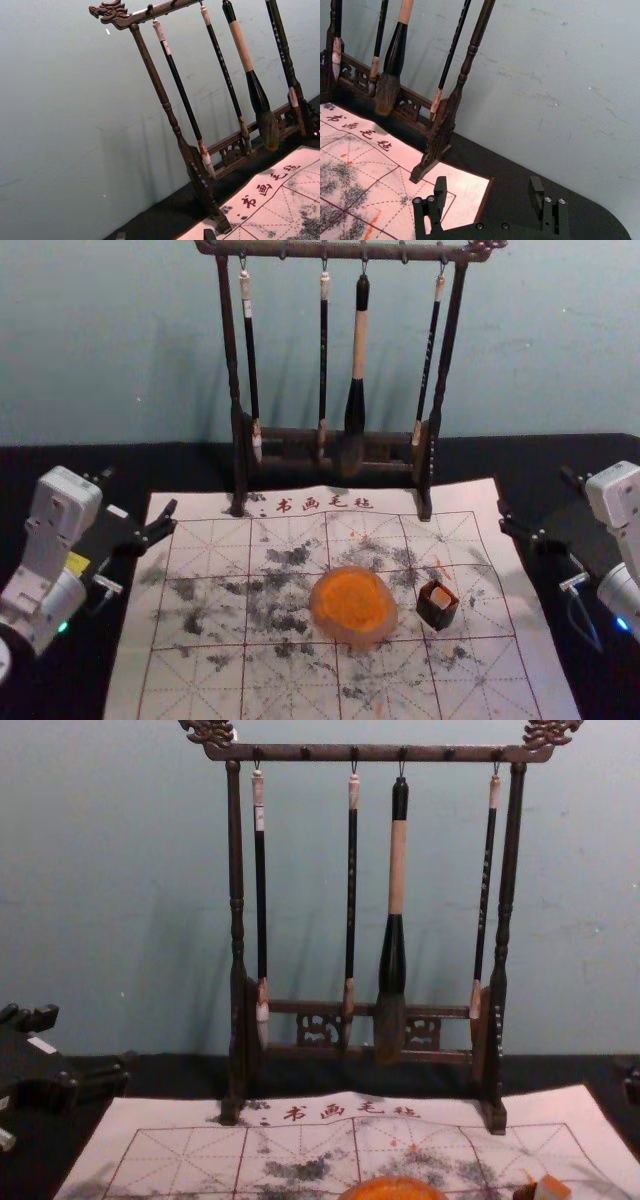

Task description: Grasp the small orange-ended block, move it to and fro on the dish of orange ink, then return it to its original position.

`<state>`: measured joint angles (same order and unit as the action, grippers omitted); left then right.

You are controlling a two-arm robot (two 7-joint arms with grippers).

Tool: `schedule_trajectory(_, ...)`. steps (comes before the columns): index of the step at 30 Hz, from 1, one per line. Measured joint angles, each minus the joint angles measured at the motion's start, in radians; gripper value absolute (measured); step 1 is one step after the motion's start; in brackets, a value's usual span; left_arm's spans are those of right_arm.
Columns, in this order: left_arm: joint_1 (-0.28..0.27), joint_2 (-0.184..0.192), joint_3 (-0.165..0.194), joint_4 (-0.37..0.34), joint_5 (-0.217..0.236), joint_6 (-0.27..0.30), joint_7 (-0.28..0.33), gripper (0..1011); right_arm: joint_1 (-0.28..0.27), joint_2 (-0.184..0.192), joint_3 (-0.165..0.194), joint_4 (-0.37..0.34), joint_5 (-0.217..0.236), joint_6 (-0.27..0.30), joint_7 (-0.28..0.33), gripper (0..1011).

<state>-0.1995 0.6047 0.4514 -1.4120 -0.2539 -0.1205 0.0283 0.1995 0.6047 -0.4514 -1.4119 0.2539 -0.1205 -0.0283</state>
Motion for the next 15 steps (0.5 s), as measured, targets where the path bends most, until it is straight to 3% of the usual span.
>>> schedule_trajectory(8, 0.000, 0.000, 0.000, 0.000, 0.000, 0.000, 0.000, 1001, -0.021, 0.009, 0.026, -0.037, 0.004, -0.020, 0.017, 1002)
schedule_trajectory(15, 0.000, 0.000, 0.000, 0.000, 0.000, 0.000, 0.000, 1001, -0.100, 0.055, 0.069, -0.157, 0.063, -0.050, 0.098, 1002)
